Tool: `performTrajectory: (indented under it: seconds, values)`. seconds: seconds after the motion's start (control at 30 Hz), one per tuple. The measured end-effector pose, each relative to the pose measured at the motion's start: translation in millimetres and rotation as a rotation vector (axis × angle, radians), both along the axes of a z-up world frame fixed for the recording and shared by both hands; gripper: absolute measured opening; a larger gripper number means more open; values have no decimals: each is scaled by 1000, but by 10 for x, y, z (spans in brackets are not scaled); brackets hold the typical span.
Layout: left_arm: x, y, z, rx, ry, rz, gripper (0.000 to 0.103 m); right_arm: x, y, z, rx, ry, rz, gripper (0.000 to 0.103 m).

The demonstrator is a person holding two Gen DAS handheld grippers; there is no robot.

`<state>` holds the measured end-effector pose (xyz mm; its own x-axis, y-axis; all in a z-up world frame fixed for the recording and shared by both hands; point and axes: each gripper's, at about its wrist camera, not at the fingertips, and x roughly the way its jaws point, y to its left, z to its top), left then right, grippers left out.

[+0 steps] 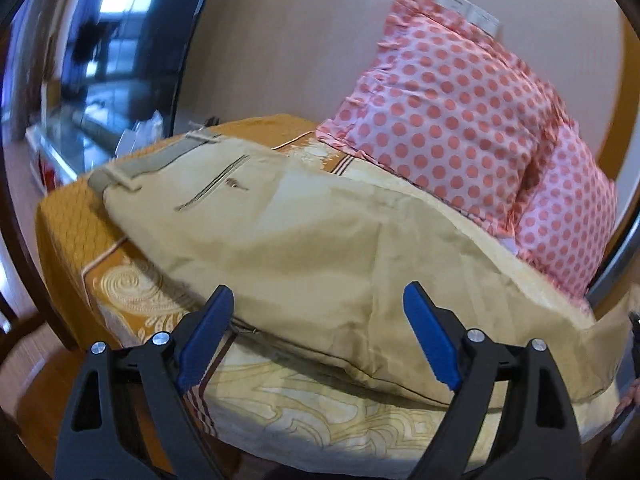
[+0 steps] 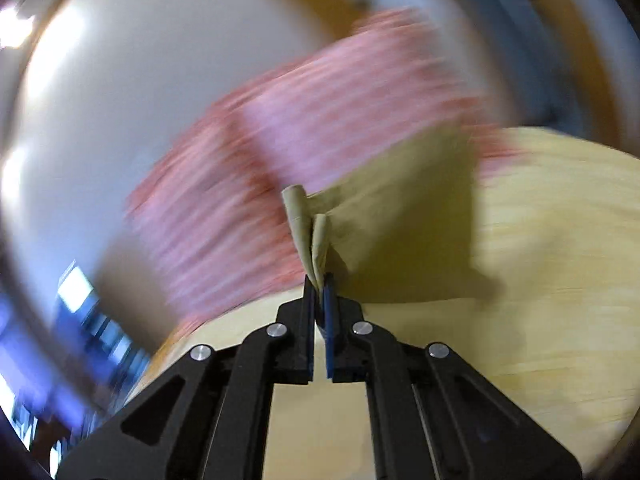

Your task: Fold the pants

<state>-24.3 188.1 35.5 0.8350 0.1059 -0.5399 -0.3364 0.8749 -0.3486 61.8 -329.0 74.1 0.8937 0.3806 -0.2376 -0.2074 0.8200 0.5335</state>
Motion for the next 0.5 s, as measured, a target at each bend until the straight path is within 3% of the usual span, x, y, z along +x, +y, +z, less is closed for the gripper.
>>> performTrajectory:
  seconds: [0.07, 0.13, 0.23, 0.3, 0.4, 0.5]
  values:
    - [-62, 45, 12, -10, -9, 30, 88, 123, 626, -38, -51, 16, 200, 4]
    - [-112, 100, 26, -22, -9, 53, 88, 228, 1240, -281, -116, 89, 395, 4]
    - [-235, 286, 3, -65, 1, 99, 88, 262, 1782, -739, -186, 227, 543, 4]
    - [-324, 393, -15, -85, 1, 128, 88, 185, 1928, -886, -214, 251, 583, 4]
    - [-432, 571, -58, -114, 3, 173, 88, 38, 2007, -889, -320, 204, 569, 5]
    - [-463, 706, -110, -157, 2, 196, 88, -55, 2020, -870, -331, 171, 562, 10]
